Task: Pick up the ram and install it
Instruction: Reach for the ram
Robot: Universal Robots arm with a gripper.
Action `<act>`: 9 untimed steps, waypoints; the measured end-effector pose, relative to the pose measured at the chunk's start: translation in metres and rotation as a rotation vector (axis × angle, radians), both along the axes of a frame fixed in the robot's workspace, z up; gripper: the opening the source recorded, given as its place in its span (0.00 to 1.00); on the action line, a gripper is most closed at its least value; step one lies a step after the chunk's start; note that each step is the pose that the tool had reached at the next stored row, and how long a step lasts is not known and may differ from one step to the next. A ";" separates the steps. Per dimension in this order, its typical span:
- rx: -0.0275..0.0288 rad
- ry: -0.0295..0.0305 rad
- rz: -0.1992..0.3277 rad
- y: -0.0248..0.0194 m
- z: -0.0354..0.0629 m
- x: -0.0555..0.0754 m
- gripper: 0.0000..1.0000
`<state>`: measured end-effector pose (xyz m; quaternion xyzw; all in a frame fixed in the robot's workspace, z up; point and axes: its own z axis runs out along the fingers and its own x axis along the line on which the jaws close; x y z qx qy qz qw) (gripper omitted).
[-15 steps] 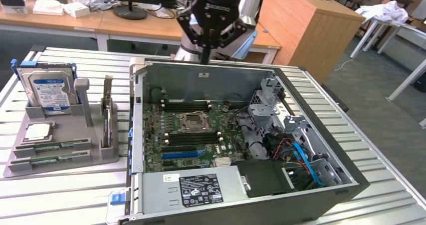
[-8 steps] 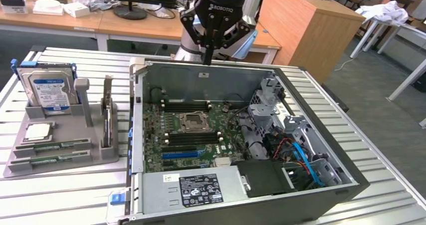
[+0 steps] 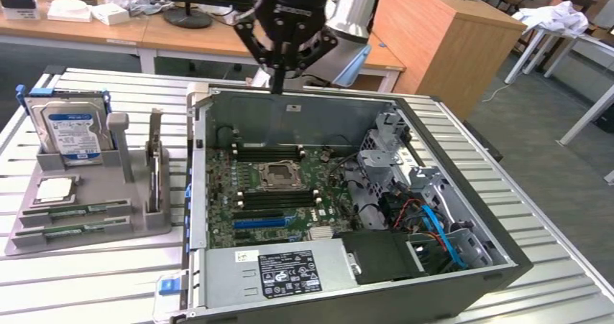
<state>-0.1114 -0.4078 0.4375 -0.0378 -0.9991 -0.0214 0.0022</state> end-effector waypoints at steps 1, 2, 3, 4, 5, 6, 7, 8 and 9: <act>0.0000 0.0000 0.000 0.0000 -0.0005 -0.004 0.10; 0.0001 -0.0001 0.000 0.0000 -0.0010 -0.009 0.10; 0.0001 0.0000 0.000 0.0000 -0.0014 -0.013 0.10; 0.0000 0.0000 0.000 -0.0001 -0.0018 -0.018 0.10; 0.0001 0.0000 0.000 -0.0002 -0.0021 -0.023 0.10; 0.0000 0.0000 0.000 -0.0002 -0.0024 -0.027 0.10; 0.0002 -0.0001 0.000 -0.0002 -0.0027 -0.032 0.10; 0.0001 0.0000 0.000 -0.0003 -0.0029 -0.036 0.10; 0.0001 -0.0003 0.000 -0.0003 -0.0030 -0.041 0.10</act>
